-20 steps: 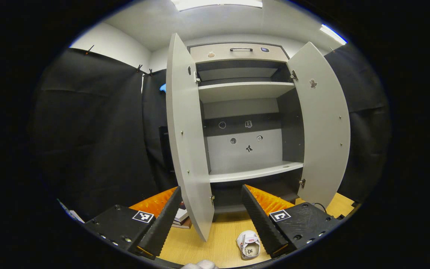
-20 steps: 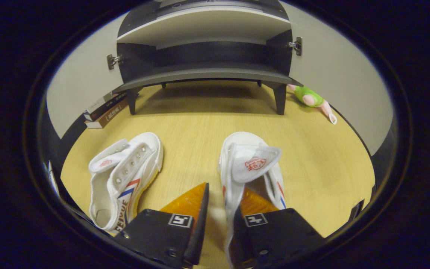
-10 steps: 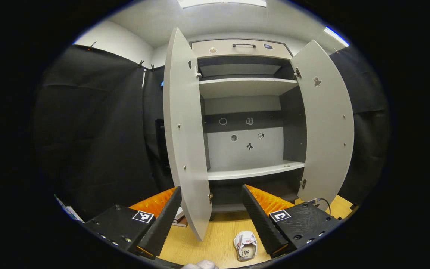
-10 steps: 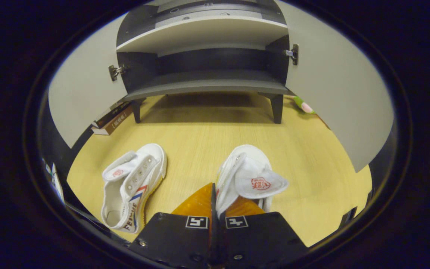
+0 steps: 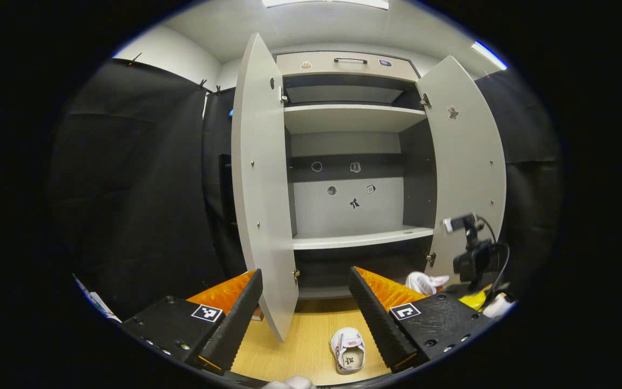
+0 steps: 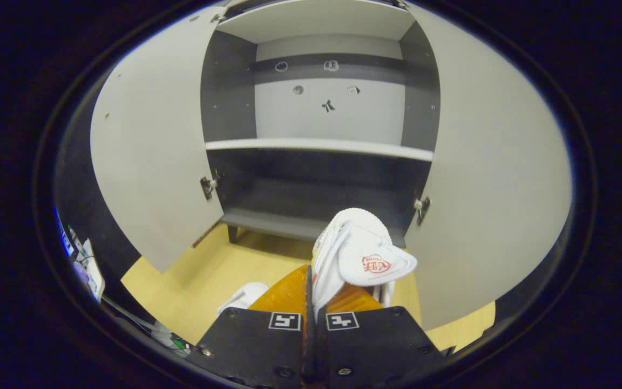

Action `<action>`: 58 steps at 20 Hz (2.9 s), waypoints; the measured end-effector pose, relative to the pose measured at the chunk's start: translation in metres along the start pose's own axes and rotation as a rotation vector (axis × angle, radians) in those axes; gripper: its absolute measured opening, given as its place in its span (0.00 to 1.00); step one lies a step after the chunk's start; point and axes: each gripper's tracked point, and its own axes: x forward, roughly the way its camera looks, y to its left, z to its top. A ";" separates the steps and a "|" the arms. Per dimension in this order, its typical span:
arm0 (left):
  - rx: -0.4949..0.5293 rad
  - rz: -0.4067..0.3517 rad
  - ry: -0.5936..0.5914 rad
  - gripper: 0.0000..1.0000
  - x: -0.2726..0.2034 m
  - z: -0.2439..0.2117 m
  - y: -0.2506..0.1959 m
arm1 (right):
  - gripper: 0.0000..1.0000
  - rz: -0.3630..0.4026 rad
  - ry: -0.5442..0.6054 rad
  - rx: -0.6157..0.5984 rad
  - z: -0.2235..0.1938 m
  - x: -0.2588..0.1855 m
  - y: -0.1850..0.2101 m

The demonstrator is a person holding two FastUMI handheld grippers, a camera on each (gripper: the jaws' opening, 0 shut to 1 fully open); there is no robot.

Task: Grab one shoe with the right hand and put it into the shoe cabinet, grab the other shoe with the left hand and put it into the shoe cabinet; then close the right door with the right hand and the left door with the left hand.

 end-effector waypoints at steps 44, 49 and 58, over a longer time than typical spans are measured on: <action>-0.022 0.111 -0.035 0.97 -0.026 0.014 0.021 | 0.83 -0.081 -0.073 0.012 0.266 0.130 -0.015; -0.023 0.069 -0.038 0.97 -0.032 0.008 0.021 | 0.83 -0.095 -0.276 -0.006 0.272 0.031 -0.020; -0.017 -0.015 -0.038 0.96 -0.031 -0.002 0.016 | 1.00 -0.099 -0.433 0.005 0.179 -0.136 -0.033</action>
